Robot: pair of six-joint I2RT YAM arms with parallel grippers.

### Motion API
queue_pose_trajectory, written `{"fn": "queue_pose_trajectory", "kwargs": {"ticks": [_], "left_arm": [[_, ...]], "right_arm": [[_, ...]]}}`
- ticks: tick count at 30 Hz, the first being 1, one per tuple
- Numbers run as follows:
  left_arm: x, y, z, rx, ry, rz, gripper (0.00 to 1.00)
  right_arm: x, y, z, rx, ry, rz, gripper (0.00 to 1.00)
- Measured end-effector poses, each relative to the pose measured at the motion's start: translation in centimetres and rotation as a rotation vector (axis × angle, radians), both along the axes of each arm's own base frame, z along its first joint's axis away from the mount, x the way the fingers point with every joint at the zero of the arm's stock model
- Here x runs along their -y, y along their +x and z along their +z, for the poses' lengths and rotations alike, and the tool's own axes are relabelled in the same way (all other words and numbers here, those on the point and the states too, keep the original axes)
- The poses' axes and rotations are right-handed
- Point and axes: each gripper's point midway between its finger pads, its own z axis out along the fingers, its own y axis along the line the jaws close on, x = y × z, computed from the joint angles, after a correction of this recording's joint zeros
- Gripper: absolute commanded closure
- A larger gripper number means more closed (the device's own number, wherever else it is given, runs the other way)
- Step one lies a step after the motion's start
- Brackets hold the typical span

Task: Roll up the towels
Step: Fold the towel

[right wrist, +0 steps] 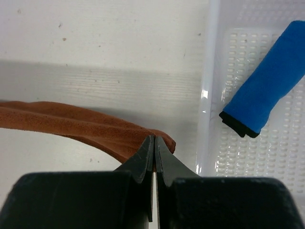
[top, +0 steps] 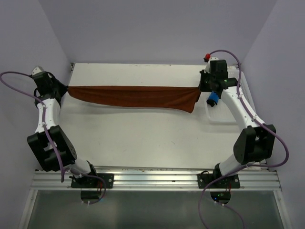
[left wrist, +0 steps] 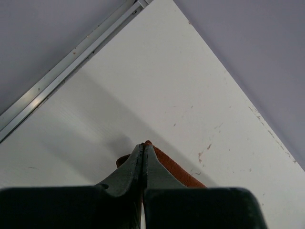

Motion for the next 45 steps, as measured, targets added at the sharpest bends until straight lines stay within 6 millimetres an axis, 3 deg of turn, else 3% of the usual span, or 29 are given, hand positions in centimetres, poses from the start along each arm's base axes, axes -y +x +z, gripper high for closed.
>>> {"fn": "queue_pose_trajectory", "kwargs": {"ticks": [4, 14, 23, 29, 34, 37, 40, 43, 45], "left_arm": [[0.0, -0.3, 1.4, 0.030, 0.010, -0.002, 1.00], [0.7, -3.4, 5.5, 0.123, 0.074, 0.032, 1.00], [0.7, -8.8, 4.7, 0.103, 0.129, 0.153, 1.00], [0.4, -9.6, 1.1, 0.020, 0.113, 0.182, 1.00], [-0.1, -8.7, -3.6, -0.097, 0.067, 0.182, 1.00], [-0.4, -7.8, -7.0, -0.163, 0.026, 0.182, 1.00], [-0.7, -6.9, -10.1, -0.228, -0.015, 0.177, 1.00], [-1.1, -5.5, -11.9, -0.264, -0.038, 0.174, 1.00], [-1.5, -4.2, -12.1, -0.261, -0.036, 0.169, 1.00]], "right_arm": [[-0.5, -0.2, 1.3, 0.026, 0.027, 0.019, 1.00], [-1.9, -1.8, 1.4, -0.060, 0.100, 0.057, 1.00], [-2.3, -7.0, 0.1, -0.172, 0.151, 0.078, 1.00], [-2.8, -7.6, -0.9, -0.216, 0.172, 0.091, 1.00], [-3.1, -6.2, -5.9, -0.347, 0.169, 0.081, 1.00], [-3.3, -4.5, -9.5, -0.436, 0.160, 0.070, 1.00], [-3.5, -2.4, -11.7, -0.473, 0.155, 0.061, 1.00], [-3.7, 0.0, -12.4, -0.466, 0.155, 0.059, 1.00], [-3.8, 1.4, -12.3, -0.449, 0.157, 0.058, 1.00]]}}
